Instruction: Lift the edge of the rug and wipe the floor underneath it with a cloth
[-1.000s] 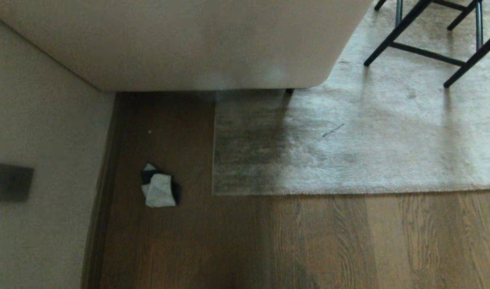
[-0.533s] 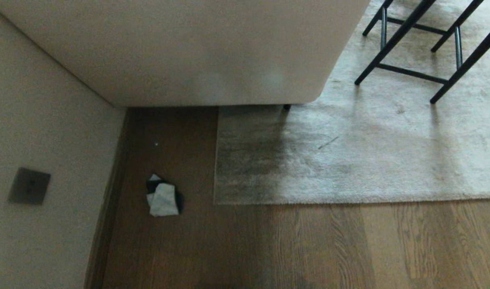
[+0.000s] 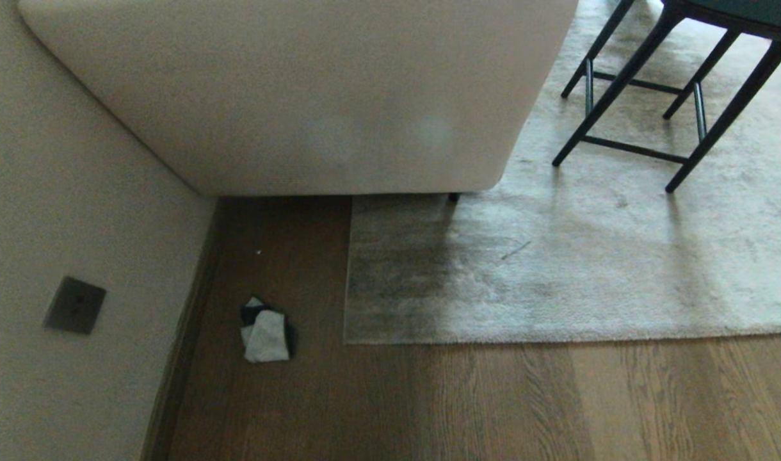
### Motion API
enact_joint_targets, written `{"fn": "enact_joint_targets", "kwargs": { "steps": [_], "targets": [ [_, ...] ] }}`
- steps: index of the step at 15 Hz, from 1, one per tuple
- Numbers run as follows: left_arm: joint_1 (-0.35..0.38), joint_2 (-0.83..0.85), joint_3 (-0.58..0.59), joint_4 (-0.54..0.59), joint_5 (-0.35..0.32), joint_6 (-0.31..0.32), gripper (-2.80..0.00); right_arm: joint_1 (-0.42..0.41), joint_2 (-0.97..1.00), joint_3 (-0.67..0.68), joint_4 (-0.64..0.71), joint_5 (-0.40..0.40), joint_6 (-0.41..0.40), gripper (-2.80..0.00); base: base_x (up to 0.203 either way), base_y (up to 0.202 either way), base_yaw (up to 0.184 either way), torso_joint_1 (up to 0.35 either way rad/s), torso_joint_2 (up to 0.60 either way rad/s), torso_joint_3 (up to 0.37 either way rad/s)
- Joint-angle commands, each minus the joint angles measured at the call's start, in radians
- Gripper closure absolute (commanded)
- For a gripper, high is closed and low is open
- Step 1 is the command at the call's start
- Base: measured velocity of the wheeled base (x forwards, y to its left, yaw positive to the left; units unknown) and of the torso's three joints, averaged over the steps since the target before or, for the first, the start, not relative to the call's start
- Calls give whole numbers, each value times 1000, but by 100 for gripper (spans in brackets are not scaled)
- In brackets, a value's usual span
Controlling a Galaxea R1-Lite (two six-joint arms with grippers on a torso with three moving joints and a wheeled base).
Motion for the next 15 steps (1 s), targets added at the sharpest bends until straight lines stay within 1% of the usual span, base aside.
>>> {"fn": "enact_joint_targets", "kwargs": {
  "steps": [1,15],
  "targets": [
    [0,0,0,0,0,-1,0,0,1,0,-1,0,0,0,0,0,0,-5,1,210],
    [0,0,0,0,0,-1,0,0,1,0,-1,0,0,0,0,0,0,2,1,202]
  ]
}}
